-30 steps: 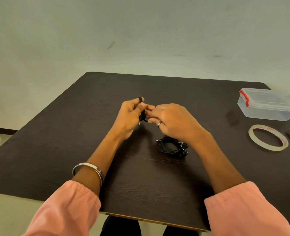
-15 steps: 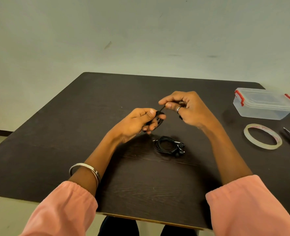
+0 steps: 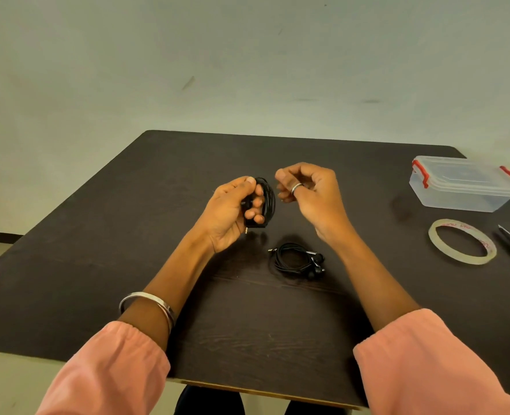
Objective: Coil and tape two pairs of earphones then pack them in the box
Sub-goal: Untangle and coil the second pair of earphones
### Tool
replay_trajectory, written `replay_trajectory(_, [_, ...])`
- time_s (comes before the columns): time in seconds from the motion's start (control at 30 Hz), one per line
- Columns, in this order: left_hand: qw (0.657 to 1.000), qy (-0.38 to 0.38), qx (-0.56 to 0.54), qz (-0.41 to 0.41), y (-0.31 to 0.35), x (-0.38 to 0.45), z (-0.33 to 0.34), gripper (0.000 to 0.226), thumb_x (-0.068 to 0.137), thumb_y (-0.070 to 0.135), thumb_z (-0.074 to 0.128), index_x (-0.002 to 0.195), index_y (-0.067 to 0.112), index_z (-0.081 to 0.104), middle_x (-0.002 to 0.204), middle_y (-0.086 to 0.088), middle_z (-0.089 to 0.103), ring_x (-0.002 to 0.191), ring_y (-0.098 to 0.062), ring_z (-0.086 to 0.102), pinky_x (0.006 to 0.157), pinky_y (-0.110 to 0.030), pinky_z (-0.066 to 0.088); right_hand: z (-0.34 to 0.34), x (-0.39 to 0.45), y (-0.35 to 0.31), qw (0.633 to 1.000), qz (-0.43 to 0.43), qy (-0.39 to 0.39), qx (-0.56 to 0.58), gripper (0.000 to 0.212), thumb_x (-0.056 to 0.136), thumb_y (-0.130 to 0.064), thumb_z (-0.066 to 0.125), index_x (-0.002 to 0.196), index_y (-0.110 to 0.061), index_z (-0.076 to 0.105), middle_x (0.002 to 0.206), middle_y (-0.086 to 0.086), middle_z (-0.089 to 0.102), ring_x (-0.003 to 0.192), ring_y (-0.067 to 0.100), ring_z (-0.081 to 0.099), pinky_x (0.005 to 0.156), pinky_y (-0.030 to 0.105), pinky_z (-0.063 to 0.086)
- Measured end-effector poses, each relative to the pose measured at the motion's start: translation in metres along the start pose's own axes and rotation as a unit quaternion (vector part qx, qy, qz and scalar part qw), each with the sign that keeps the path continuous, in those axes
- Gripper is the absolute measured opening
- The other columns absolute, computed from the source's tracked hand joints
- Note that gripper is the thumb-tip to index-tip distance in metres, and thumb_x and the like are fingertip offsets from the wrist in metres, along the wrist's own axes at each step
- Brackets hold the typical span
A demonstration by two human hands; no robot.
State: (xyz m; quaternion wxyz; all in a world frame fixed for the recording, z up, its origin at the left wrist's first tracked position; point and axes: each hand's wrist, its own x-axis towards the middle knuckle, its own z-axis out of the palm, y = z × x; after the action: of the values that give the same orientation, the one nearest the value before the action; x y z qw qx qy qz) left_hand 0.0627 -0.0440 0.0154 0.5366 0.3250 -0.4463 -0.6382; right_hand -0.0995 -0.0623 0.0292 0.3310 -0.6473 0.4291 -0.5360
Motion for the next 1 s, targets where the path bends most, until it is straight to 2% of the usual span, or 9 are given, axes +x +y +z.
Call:
replay_trajectory(0.1, [0.999,0.029,-0.005,0.015,0.001,0.0,0.0,0.029,0.102,0.02,0.042,0.079,0.009,0.058,0.066,-0.004,0.049,0.053,-0.012,0.045,0.046,-0.024,0.045,0.003,-0.003,-0.002,0.997,0.01,-0.073,0.014,0.012,0.087,-0.027,0.069,0.091,-0.016,0.072,0.081,0.002,0.073,0.077,0.016,0.071,0.07,0.03,0.058])
replay_trajectory(0.2, [0.999,0.025,-0.022,0.01,0.002,-0.001,0.001,0.03,0.102,0.019,0.041,0.079,0.008,0.057,0.072,-0.005,0.053,0.058,-0.013,0.051,0.049,-0.025,0.049,0.007,-0.007,-0.001,0.991,0.016,-0.132,-0.006,0.021,0.078,-0.019,0.078,0.098,-0.017,0.071,0.089,0.002,0.075,0.083,0.016,0.072,0.08,0.033,0.058])
replay_trajectory(0.37, [1.0,0.004,-0.021,0.0,0.002,-0.003,0.005,0.029,0.101,0.018,0.041,0.079,0.008,0.058,0.075,-0.001,0.059,0.066,-0.013,0.057,0.058,-0.029,0.055,0.007,-0.007,-0.001,0.992,0.033,-0.122,-0.019,0.019,0.078,-0.007,0.076,0.096,-0.013,0.073,0.088,0.007,0.074,0.085,0.021,0.071,0.084,0.042,0.057])
replay_trajectory(0.5, [0.991,0.05,0.12,0.037,-0.001,0.0,0.002,0.035,0.101,0.021,0.044,0.072,0.016,0.063,0.078,0.0,0.063,0.078,-0.019,0.054,0.07,-0.036,0.049,0.001,-0.003,-0.003,0.992,0.043,-0.111,-0.05,0.005,0.082,-0.01,0.072,0.085,-0.014,0.074,0.076,0.007,0.07,0.069,0.014,0.063,0.069,0.032,0.052])
replay_trajectory(0.63, [0.964,0.076,0.247,0.063,-0.005,0.003,-0.002,0.038,0.1,0.026,0.046,0.068,0.025,0.066,0.075,0.006,0.059,0.07,-0.011,0.051,0.064,-0.03,0.043,-0.005,0.001,-0.003,0.982,-0.017,-0.074,-0.173,0.017,0.08,-0.007,0.067,0.091,-0.019,0.066,0.069,-0.005,0.061,0.055,0.0,0.05,0.056,0.014,0.043])
replay_trajectory(0.73, [0.949,0.066,0.301,0.072,-0.007,0.004,-0.003,0.036,0.1,0.027,0.045,0.07,0.025,0.063,0.068,0.014,0.06,0.06,-0.006,0.052,0.061,-0.029,0.043,-0.002,-0.001,0.0,0.955,-0.057,-0.077,-0.281,0.025,0.081,-0.009,0.063,0.105,-0.014,0.063,0.08,-0.006,0.056,0.069,0.007,0.05,0.065,0.022,0.041])
replay_trajectory(0.8, [0.941,0.066,0.321,0.09,-0.007,0.005,-0.003,0.035,0.1,0.025,0.045,0.069,0.025,0.061,0.062,0.015,0.058,0.058,-0.007,0.051,0.059,-0.027,0.042,0.0,-0.001,0.003,0.935,-0.092,-0.078,-0.333,0.015,0.082,-0.007,0.059,0.096,-0.007,0.065,0.083,0.0,0.051,0.074,0.015,0.048,0.065,0.028,0.038])
replay_trajectory(0.9, [0.928,0.064,0.35,0.113,-0.005,0.004,-0.004,0.034,0.1,0.019,0.045,0.07,0.024,0.059,0.061,0.017,0.058,0.057,-0.002,0.051,0.057,-0.016,0.041,0.001,0.0,0.005,0.944,-0.109,-0.08,-0.3,0.009,0.083,-0.002,0.058,0.086,-0.005,0.066,0.088,0.005,0.046,0.077,0.016,0.045,0.063,0.023,0.036])
replay_trajectory(1.0, [0.915,0.072,0.378,0.118,-0.007,0.005,-0.005,0.031,0.1,0.018,0.046,0.073,0.025,0.06,0.079,0.009,0.061,0.067,-0.002,0.052,0.064,-0.023,0.046,0.002,-0.002,0.005,0.965,-0.078,-0.086,-0.234,0.021,0.082,0.003,0.058,0.08,-0.016,0.065,0.091,0.001,0.053,0.077,0.005,0.051,0.066,0.007,0.039])
